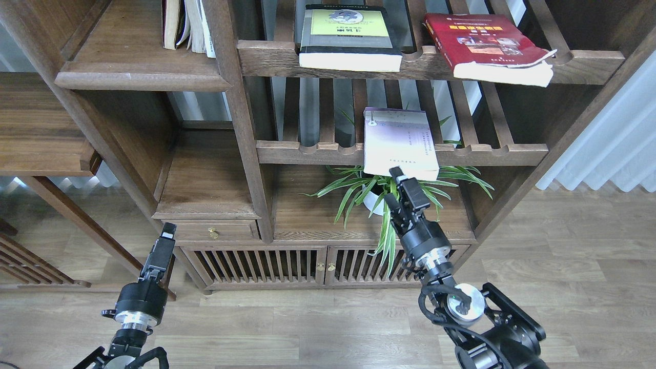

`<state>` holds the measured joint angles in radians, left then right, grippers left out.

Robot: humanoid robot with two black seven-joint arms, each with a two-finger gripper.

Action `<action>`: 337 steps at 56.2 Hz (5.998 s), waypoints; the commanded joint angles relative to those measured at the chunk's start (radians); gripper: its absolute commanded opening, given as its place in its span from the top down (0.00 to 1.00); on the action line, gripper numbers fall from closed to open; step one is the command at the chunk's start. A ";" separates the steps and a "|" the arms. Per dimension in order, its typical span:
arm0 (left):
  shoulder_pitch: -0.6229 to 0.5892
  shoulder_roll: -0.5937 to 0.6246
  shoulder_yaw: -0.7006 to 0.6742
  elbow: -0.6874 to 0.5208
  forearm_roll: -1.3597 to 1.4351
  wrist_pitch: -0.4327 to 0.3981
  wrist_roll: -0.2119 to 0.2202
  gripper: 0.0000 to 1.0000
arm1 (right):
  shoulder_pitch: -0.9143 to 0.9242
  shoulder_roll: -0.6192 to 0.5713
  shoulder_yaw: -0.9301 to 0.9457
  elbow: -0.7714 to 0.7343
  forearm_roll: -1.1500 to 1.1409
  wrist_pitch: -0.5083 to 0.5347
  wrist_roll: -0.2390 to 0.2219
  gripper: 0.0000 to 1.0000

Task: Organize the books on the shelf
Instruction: 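Reach the right gripper up to the white book on the middle shelf, then pull the white book down off the shelf with the right gripper, then lower the white book and pass it to the left gripper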

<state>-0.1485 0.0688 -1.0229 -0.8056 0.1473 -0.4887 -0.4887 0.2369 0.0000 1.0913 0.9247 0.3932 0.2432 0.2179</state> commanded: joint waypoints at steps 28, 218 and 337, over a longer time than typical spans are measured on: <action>-0.011 -0.001 0.001 0.008 0.000 0.000 0.000 0.00 | 0.055 0.000 0.024 0.006 0.092 -0.015 0.006 0.03; 0.007 0.382 0.572 -0.363 -0.419 0.000 0.116 0.01 | -0.212 0.000 -0.570 0.042 0.022 0.246 -0.230 0.96; -0.079 0.405 0.751 -0.431 -0.462 0.000 0.101 0.86 | -0.268 0.000 -0.593 0.135 0.047 0.246 -0.233 0.95</action>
<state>-0.2279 0.4609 -0.2863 -1.2358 -0.3158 -0.4887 -0.3912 -0.0318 0.0001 0.4800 1.0647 0.4391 0.4888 -0.0181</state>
